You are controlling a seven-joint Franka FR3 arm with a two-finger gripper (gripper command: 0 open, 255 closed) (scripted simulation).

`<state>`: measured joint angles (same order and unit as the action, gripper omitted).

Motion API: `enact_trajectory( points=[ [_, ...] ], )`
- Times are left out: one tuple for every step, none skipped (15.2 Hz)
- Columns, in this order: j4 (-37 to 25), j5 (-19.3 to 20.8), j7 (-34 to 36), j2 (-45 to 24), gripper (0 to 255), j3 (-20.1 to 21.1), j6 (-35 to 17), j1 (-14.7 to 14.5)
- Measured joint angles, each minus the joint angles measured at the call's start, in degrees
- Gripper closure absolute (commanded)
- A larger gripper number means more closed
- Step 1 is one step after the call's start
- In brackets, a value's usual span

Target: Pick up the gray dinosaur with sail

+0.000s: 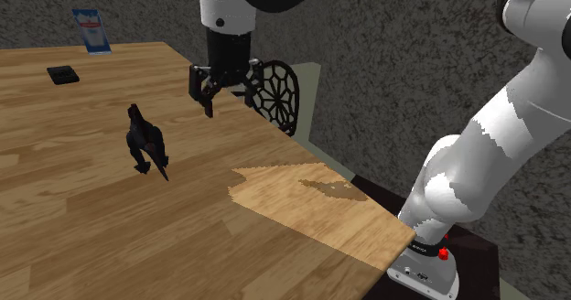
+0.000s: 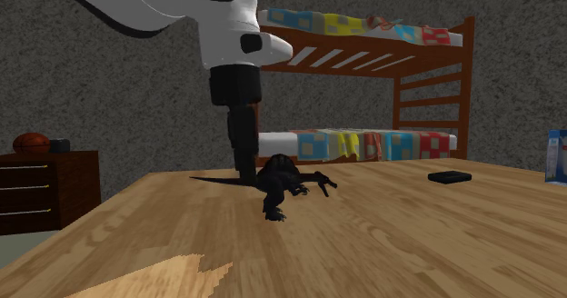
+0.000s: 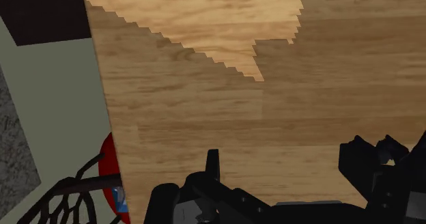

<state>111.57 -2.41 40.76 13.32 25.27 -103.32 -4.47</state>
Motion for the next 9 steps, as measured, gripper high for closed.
enact_trajectory(
  points=[
    [-2.16,0.71,1.49,-2.25,0,0.93,0.08,-0.12],
    [-4.02,1.49,3.02,-4.4,0,1.84,-0.04,-0.32],
    [-6.17,2.4,4.78,-6.72,0,2.85,0.04,-0.67],
    [-7.5,3.01,6.24,-8.21,0,3.59,0.06,-1.05],
    [-10.7,4.45,8.34,-11.32,0,4.73,0.51,-1.66],
    [-12.57,5.44,9.81,-13.39,0,5.35,0.65,-2.14],
    [-14.23,6.42,11.22,-15.37,0,5.9,0.62,-2.71],
    [-16.61,7.66,12.65,-17.77,0,6.42,1.0,-3.41],
    [-19.42,9.11,14.53,-20.49,0,7.05,1.56,-4.51]
  ],
)
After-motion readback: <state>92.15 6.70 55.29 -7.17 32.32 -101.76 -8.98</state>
